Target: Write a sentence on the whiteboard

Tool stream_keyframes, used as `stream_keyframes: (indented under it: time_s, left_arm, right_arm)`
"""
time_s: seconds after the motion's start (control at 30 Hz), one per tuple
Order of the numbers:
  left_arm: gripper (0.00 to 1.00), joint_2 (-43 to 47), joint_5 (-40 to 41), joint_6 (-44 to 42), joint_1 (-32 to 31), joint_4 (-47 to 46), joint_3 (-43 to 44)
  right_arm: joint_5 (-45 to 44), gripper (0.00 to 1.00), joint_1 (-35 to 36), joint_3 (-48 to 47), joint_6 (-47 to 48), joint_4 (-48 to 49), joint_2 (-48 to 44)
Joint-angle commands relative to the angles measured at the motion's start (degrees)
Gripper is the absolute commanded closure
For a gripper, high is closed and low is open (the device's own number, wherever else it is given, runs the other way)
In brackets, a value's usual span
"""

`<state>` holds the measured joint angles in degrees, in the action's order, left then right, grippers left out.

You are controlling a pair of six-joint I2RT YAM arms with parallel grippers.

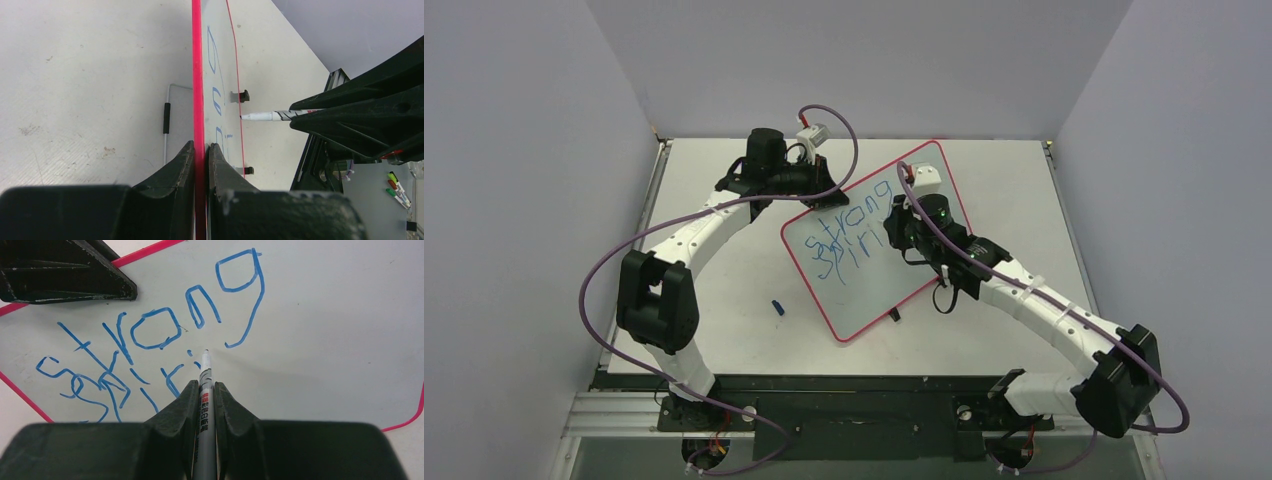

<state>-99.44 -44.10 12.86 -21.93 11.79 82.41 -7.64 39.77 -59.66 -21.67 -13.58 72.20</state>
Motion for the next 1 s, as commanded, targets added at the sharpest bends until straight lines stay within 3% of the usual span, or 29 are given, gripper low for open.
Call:
stream_keyframes:
  time_s: [0.0,0.97]
  left_arm:
    - [1.00,2.68,0.11,-5.19,-1.09,-1.71,0.03]
    - [1.00,3.59,-1.30,-4.43,-1.09,-4.18,-1.64]
  right_arm:
    - [0.14,1.00,-0.30,0.27,-0.22,2.29,1.04]
    - [-0.14,1.00,-2.24,1.55,-0.78,3.06,3.57]
